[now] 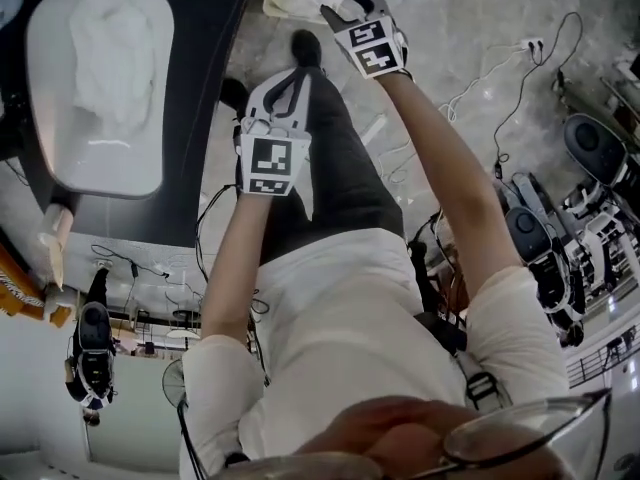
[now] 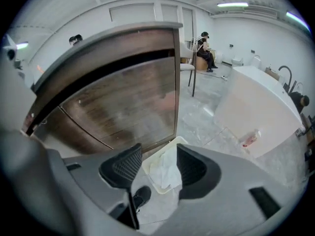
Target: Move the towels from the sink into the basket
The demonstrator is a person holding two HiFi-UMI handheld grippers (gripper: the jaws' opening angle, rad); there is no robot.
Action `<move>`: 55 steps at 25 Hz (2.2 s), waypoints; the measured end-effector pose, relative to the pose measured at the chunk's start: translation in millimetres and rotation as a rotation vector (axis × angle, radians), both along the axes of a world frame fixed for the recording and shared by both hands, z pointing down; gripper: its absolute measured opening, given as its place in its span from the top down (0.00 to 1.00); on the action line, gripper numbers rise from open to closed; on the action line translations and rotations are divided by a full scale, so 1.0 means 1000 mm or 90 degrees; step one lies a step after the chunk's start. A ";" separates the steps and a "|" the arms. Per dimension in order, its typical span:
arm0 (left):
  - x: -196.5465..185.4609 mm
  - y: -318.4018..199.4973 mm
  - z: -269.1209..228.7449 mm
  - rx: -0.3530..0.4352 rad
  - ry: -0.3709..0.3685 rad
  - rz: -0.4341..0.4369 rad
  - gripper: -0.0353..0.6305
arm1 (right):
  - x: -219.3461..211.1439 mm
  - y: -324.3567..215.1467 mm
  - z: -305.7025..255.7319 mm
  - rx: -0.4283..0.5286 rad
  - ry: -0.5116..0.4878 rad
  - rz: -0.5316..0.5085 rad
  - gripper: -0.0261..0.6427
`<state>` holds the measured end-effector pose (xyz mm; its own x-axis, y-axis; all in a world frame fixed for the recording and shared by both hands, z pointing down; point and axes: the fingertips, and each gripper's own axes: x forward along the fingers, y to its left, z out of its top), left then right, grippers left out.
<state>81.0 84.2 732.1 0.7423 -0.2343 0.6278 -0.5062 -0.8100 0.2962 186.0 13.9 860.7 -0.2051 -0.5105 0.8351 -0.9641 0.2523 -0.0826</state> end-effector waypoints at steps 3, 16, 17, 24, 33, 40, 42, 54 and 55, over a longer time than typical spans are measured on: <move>-0.019 0.047 0.007 0.015 0.002 0.005 0.90 | -0.018 0.054 -0.002 0.019 -0.002 -0.001 0.70; -0.123 0.009 -0.145 0.111 0.034 -0.037 0.90 | -0.155 0.050 -0.218 0.152 -0.006 -0.110 0.97; -0.134 0.007 -0.160 0.118 0.037 -0.048 0.90 | -0.167 0.047 -0.241 0.174 -0.015 -0.113 0.97; -0.223 0.004 -0.254 0.168 0.052 -0.134 0.90 | -0.246 0.036 -0.383 0.297 -0.082 -0.187 0.97; -0.320 0.008 -0.332 0.219 0.082 -0.285 0.90 | -0.309 0.042 -0.485 0.402 -0.133 -0.300 0.97; -0.357 0.010 -0.360 0.258 0.095 -0.344 0.90 | -0.314 0.046 -0.513 0.433 -0.150 -0.297 0.97; -0.363 0.009 -0.360 0.259 0.096 -0.353 0.90 | -0.318 0.045 -0.512 0.432 -0.152 -0.297 0.97; -0.382 0.001 -0.346 0.258 0.082 -0.354 0.90 | -0.336 0.029 -0.491 0.407 -0.129 -0.330 0.96; -0.384 0.000 -0.340 0.251 0.083 -0.355 0.90 | -0.339 0.026 -0.487 0.402 -0.125 -0.340 0.96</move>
<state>-302.6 84.2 392.0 0.5088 -0.7944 0.3317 -0.8580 -0.4993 0.1203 -153.4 40.2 374.1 -0.6629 -0.6615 0.3506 -0.6849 0.7250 0.0730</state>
